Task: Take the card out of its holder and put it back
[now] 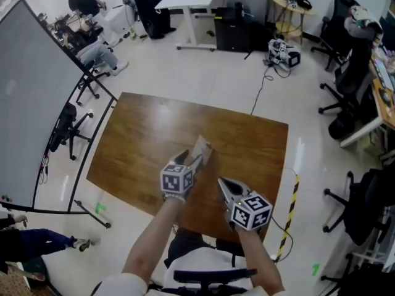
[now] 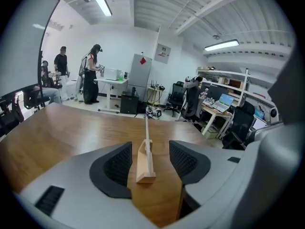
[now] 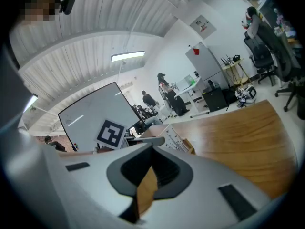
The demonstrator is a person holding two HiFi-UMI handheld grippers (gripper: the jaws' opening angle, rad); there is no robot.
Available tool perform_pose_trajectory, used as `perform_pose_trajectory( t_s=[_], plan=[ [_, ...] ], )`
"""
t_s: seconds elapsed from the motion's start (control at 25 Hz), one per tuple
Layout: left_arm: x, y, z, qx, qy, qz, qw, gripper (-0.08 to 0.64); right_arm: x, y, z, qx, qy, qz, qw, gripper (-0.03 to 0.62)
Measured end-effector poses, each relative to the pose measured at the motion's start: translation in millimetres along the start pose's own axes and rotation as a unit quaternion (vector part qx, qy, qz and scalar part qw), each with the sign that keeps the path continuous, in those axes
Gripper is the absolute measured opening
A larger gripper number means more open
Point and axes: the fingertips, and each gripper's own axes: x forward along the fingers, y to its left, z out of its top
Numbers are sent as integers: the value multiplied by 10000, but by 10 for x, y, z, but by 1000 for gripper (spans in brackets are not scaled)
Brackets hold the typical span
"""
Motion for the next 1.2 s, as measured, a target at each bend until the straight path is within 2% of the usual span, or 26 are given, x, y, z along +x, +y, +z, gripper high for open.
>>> perform_pose_trajectory(
  t_s=[0.28, 0.6, 0.72, 0.76, 0.88, 1.2],
  plan=[
    [389, -4, -49, 41, 188, -142, 9997, 242, 91, -231, -10, 220, -15, -214, 9995, 8],
    [601, 23, -87, 17, 299, -44, 9995, 229, 129, -462, -100, 458, 32, -323, 9984, 8],
    [618, 24, -95, 2, 321, -38, 9995, 188, 154, -520, -96, 521, 17, -336, 9981, 8],
    [619, 18, -97, 10, 326, -44, 9995, 147, 162, -539, -95, 533, 23, -349, 9980, 8],
    [624, -2, -99, 12, 318, -75, 9995, 89, 191, -601, -110, 549, 56, -413, 9976, 8],
    [635, 1, -93, 49, 307, -70, 9995, 15, 258, -729, -161, 547, 201, -628, 9963, 8]
  ],
)
